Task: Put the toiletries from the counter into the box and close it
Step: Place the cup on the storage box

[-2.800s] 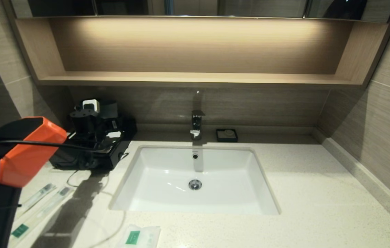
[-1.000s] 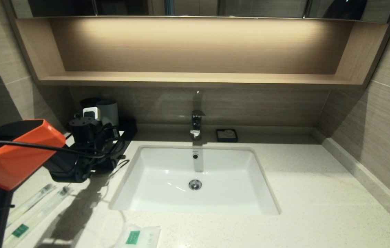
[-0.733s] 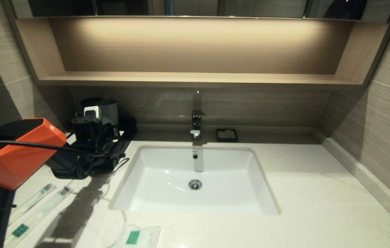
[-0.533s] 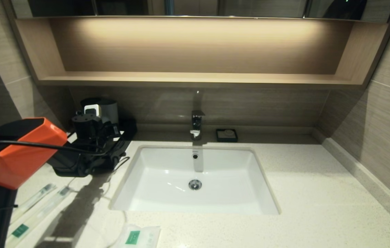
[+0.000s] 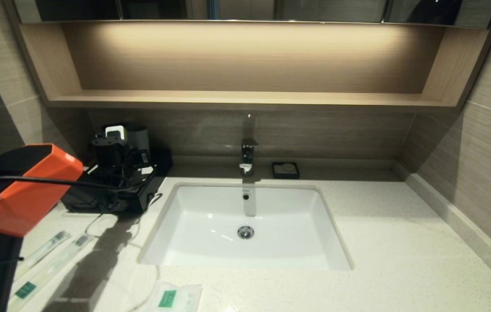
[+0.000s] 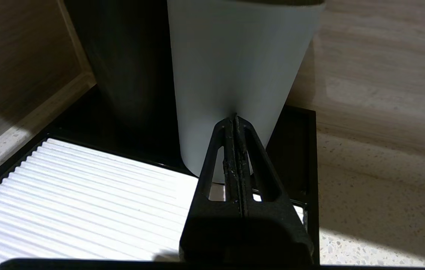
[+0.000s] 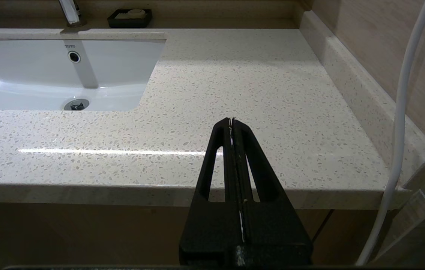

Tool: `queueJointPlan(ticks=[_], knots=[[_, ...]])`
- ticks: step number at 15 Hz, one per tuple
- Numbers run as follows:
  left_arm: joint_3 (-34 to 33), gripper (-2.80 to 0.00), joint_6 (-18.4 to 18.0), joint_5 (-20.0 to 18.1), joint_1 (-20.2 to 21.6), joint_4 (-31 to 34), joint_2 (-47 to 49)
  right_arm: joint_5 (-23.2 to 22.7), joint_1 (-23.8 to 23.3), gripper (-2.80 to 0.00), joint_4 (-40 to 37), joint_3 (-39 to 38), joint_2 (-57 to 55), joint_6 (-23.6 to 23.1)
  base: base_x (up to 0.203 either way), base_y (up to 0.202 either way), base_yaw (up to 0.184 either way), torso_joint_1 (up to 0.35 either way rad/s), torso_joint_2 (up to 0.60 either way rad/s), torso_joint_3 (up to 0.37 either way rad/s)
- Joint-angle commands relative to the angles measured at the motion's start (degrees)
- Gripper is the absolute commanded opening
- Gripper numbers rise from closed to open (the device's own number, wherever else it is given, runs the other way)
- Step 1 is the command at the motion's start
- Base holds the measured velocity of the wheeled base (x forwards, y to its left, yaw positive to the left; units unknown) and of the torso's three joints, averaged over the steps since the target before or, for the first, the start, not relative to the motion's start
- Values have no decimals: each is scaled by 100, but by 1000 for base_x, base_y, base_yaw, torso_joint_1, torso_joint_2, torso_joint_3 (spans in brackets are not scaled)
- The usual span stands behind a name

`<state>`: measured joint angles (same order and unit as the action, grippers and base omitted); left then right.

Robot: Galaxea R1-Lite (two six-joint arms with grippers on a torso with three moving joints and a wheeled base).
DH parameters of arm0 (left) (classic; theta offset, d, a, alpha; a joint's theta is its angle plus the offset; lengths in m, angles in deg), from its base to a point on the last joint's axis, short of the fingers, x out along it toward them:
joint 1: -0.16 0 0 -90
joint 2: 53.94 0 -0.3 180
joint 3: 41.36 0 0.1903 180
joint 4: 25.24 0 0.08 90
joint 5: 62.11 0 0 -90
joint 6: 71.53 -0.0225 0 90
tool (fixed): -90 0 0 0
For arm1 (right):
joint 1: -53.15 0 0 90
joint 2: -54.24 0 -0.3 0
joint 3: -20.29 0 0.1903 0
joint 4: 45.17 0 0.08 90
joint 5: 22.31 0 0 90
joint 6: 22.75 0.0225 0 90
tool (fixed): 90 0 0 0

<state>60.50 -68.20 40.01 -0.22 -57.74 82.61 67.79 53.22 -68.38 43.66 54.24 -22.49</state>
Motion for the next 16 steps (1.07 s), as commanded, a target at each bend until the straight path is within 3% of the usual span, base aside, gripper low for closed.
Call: queueJointPlan(ticks=[1,16], knots=[[52,-280,10,45,3,6,21,-1,1,-280,2,-8,0,0,0,0,0,0,0,0],[353,-280,1,45,55,94,355,-1,1,-280,2,-9,0,0,0,0,0,0,0,0]])
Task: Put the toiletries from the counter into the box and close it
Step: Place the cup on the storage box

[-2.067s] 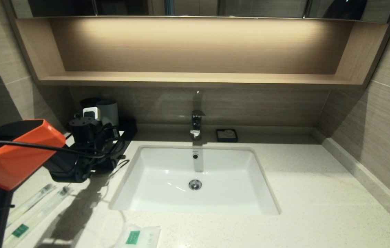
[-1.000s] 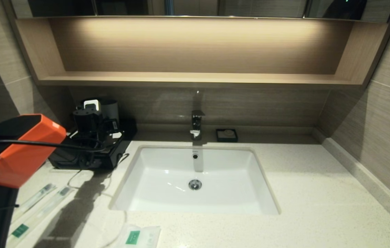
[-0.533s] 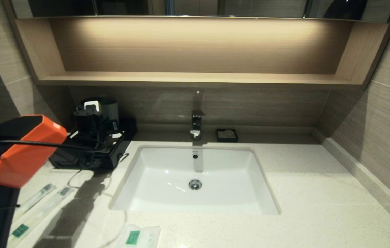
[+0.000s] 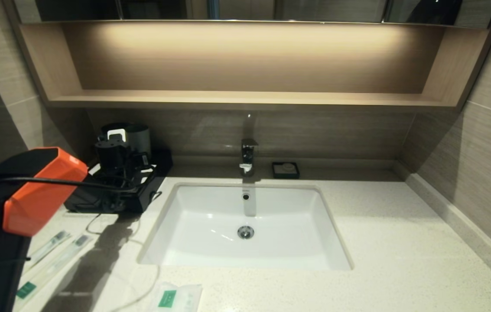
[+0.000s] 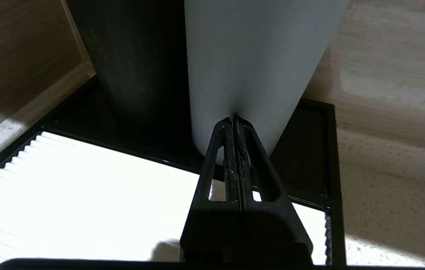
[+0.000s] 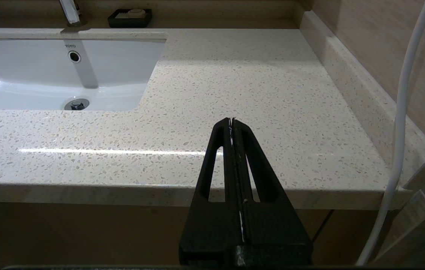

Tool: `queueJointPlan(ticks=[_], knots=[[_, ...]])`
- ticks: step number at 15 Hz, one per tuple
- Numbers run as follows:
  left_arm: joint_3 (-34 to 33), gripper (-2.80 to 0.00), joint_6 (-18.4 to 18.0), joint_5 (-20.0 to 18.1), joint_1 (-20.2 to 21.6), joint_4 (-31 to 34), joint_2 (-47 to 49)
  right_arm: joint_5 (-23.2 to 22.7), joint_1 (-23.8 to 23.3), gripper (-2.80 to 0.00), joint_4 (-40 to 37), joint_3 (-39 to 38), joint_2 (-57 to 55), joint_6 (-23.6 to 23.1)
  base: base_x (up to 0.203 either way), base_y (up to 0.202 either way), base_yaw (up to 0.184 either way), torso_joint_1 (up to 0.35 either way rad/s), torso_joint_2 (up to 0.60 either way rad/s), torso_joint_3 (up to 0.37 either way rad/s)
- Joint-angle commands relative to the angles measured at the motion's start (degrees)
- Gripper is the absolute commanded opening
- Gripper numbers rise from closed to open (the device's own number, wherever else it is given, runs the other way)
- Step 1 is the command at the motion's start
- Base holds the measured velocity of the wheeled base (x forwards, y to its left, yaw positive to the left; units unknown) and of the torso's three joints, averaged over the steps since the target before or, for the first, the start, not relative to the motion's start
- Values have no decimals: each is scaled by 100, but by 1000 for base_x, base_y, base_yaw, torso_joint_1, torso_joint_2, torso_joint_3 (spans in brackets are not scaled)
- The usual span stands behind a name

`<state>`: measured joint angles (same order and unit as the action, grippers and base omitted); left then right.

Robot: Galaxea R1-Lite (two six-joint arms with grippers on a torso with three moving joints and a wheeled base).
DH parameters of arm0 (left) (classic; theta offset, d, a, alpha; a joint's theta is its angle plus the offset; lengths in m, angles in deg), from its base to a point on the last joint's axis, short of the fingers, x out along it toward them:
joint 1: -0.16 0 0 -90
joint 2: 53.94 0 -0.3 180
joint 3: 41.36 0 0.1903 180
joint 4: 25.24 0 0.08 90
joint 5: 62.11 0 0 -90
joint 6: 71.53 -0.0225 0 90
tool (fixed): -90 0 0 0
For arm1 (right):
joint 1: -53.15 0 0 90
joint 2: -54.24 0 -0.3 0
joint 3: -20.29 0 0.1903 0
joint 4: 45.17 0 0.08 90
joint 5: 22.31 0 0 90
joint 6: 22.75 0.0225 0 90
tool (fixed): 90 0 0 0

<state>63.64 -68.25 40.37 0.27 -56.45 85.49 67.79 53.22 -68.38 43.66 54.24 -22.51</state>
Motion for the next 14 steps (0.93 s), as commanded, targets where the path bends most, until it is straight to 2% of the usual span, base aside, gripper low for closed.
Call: queueJointPlan(ticks=[1,14], knots=[[54,-280,6,9,7,-35,76,-1,1,-280,2,-9,0,2,0,0,0,0,0,0],[126,-280,1,9,7,-39,77,-1,1,-280,2,-8,0,2,0,0,0,0,0,0]])
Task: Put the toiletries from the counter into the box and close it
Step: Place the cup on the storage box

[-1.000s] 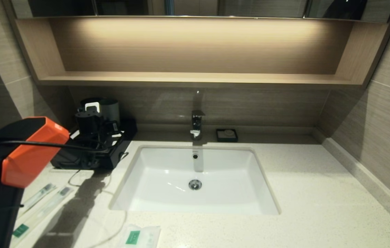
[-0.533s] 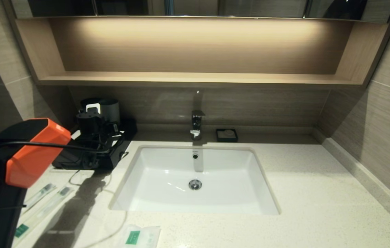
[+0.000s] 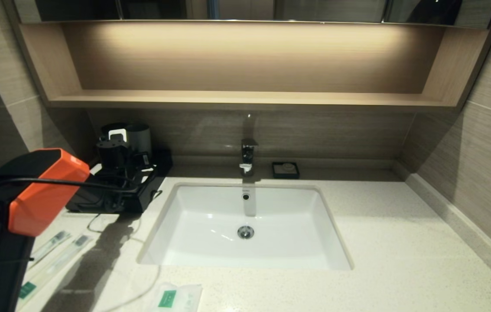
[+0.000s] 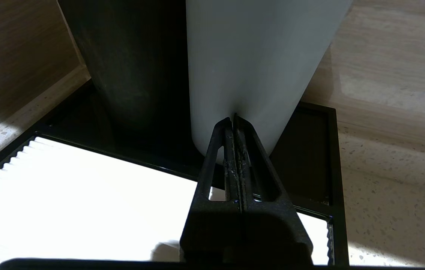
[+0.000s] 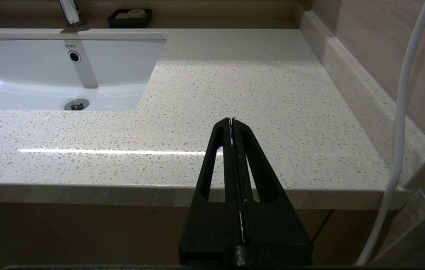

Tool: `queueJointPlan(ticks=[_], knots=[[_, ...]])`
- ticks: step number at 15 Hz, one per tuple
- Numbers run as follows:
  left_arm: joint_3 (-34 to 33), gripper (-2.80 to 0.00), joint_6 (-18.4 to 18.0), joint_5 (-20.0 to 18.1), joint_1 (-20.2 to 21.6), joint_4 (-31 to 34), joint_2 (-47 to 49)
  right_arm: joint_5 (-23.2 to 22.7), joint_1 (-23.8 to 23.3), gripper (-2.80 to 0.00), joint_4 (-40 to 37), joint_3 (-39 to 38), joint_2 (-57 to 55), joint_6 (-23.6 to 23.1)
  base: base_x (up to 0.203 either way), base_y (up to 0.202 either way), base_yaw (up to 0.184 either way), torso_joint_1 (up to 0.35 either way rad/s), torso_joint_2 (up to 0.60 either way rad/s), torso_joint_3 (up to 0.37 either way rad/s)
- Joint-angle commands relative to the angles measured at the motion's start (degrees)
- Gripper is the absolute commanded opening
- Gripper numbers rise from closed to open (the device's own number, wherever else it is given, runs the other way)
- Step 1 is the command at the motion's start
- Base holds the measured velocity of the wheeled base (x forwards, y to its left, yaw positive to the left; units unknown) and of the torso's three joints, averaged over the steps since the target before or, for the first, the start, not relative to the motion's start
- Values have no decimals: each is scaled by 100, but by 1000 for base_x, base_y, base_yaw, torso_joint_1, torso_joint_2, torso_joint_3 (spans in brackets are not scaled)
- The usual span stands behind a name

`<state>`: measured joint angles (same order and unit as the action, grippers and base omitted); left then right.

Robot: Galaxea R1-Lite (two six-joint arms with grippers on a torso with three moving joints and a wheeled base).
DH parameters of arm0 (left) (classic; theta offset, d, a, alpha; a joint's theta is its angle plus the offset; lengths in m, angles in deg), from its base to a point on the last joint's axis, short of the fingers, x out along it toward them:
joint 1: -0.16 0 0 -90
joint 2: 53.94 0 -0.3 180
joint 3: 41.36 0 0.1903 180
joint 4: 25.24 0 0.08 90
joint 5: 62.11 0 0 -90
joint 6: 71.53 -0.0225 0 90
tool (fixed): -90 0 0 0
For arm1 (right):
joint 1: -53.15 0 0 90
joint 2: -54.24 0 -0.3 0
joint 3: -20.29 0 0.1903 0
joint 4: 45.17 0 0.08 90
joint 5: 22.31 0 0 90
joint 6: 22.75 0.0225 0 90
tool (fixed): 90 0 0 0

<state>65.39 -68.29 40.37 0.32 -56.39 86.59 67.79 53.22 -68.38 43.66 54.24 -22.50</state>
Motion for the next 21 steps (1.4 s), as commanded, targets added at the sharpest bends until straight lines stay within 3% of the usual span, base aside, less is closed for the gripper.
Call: queueJointPlan(ticks=[1,8,21], knots=[[-109,-280,10,9,2,-74,-74,-1,1,-280,2,-1,0,1,0,0,0,0,0,0],[-943,-280,27,0,2,-452,-609,-1,1,-280,2,-9,0,1,0,0,0,0,0,0],[-3391,-280,85,5,-75,-875,-2477,-1,1,-280,2,0,0,1,0,0,0,0,0,0]])
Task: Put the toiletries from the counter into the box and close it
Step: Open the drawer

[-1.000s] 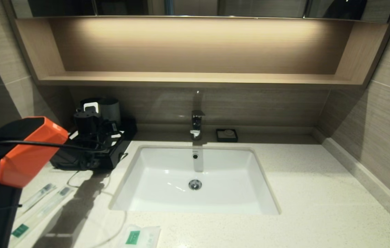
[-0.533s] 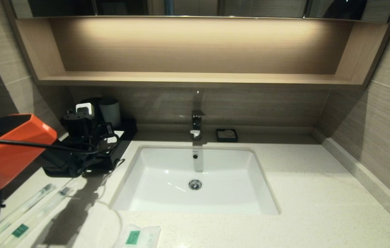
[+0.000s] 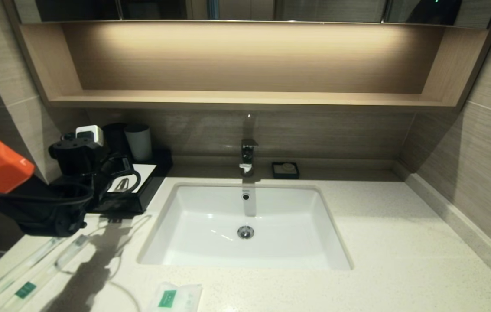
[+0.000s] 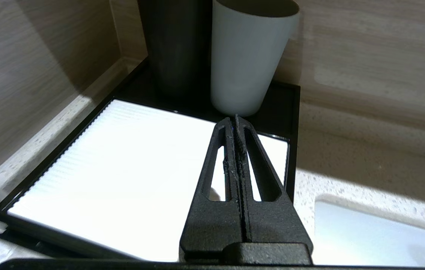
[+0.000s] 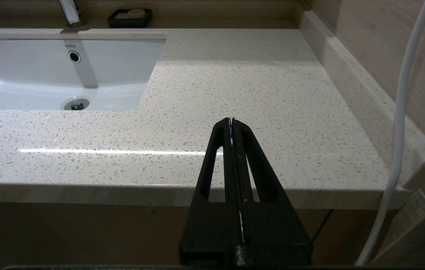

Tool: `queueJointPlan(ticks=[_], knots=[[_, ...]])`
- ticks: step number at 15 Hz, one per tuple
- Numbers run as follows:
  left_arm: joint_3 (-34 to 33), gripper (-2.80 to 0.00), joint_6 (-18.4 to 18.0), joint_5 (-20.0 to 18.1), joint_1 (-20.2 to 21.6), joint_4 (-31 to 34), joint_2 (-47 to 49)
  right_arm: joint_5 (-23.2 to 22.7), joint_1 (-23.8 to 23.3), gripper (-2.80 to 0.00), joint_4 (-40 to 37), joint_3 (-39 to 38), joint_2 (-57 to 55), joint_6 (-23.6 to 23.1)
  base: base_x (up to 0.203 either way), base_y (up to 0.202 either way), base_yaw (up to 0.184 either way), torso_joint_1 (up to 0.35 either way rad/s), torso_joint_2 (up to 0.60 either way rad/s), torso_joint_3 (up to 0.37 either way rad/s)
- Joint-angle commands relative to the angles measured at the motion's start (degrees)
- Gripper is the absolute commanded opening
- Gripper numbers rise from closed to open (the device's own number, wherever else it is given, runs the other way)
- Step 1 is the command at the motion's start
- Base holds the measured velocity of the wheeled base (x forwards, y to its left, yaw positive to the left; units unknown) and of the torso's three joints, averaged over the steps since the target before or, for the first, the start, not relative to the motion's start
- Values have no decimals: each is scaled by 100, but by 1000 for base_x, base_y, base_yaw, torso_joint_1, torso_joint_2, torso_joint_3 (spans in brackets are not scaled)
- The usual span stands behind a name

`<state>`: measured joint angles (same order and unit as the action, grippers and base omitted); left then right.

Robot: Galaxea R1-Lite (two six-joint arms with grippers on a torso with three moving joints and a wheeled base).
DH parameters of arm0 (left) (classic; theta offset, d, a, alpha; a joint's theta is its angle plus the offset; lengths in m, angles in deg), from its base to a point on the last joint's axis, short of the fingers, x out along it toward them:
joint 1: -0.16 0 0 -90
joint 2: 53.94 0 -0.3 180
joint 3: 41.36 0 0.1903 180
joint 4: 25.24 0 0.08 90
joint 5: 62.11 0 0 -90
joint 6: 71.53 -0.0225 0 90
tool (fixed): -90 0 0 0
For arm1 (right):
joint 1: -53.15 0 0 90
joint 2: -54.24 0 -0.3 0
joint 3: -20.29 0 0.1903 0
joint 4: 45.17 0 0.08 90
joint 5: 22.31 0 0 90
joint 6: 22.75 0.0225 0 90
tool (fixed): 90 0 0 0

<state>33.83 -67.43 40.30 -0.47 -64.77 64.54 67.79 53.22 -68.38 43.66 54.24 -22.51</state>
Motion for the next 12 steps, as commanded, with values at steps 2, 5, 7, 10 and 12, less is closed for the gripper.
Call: queueJointPlan(ticks=[2,5,7,10,12], knots=[[-538,-280,-19,83,3,-45,-444,-1,1,-280,2,-9,0,2,0,0,0,0,0,0],[-1204,-280,-15,110,-47,-180,-843,-1,1,-280,2,-9,0,2,0,0,0,0,0,0],[-1673,-280,-14,112,-58,-390,-1035,-1,1,-280,2,-7,0,2,0,0,0,0,0,0],[-2310,-280,-14,113,-60,-770,-1347,-1,1,-280,2,-3,0,2,0,0,0,0,0,0],[-2664,-280,-20,113,-59,-976,-1673,-1,1,-280,2,-6,0,2,0,0,0,0,0,0]])
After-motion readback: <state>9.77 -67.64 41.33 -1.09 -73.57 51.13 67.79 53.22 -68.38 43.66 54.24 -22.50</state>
